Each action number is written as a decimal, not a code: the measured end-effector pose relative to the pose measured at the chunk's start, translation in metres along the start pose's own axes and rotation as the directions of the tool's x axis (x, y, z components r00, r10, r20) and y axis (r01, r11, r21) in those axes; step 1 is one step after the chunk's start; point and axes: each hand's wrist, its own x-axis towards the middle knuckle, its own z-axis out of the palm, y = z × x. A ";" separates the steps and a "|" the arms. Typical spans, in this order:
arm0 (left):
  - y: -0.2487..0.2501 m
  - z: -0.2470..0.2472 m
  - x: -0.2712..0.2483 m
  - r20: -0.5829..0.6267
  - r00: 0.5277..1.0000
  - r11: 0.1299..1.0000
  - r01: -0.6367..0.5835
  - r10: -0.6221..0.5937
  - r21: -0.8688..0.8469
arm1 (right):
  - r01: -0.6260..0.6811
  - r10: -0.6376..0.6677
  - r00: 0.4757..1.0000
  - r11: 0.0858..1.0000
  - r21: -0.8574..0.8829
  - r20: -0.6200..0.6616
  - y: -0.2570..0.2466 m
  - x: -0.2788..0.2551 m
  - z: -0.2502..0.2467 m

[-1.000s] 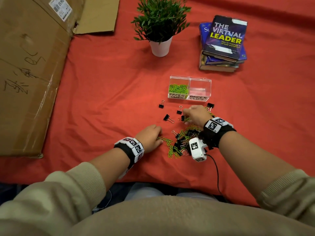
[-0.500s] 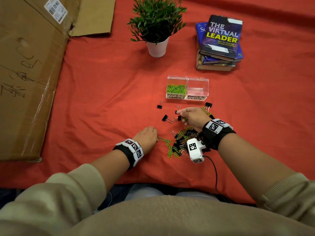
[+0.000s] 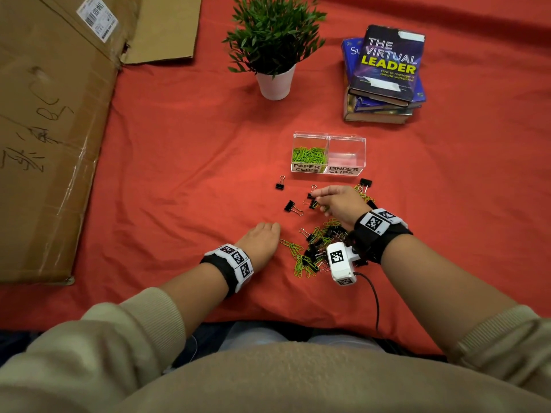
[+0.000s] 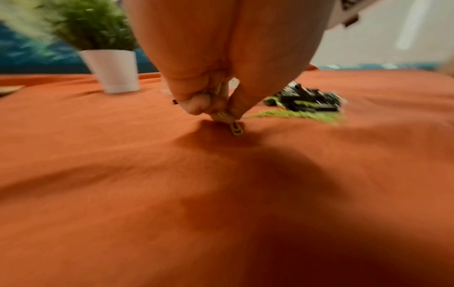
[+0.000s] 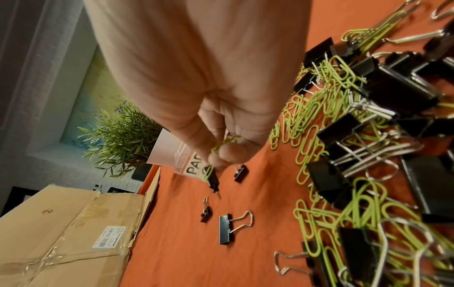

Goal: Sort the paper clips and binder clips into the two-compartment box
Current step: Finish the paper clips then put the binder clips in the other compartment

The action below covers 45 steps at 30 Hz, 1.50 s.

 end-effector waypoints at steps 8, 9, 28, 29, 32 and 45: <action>-0.011 -0.031 0.026 0.077 0.921 0.393 0.237 -0.382 -0.889 | -0.028 0.026 0.999 0.996 0.085 0.026 -0.007 -0.009 -0.002; -0.009 -0.038 0.028 0.096 0.919 0.304 0.224 -0.383 -0.926 | -0.027 0.024 0.999 0.996 0.084 0.043 -0.006 -0.009 0.000; 0.022 -0.037 0.041 0.072 0.944 0.361 0.192 -0.321 -0.913 | 0.087 -0.098 0.995 0.969 0.229 0.036 -0.010 -0.012 0.004; 0.021 -0.038 0.041 0.048 0.946 0.440 0.194 -0.320 -0.877 | 0.068 -0.074 0.997 0.968 0.243 0.012 -0.013 -0.010 0.000; 0.013 -0.036 0.039 0.003 0.951 0.726 0.239 -0.310 -0.645 | -0.012 -0.002 0.999 0.950 0.311 0.043 -0.020 -0.011 -0.010; -0.007 -0.001 0.006 0.080 0.941 0.929 0.337 -0.328 -0.155 | 0.306 -0.041 0.951 0.239 -0.921 0.306 0.009 -0.037 0.056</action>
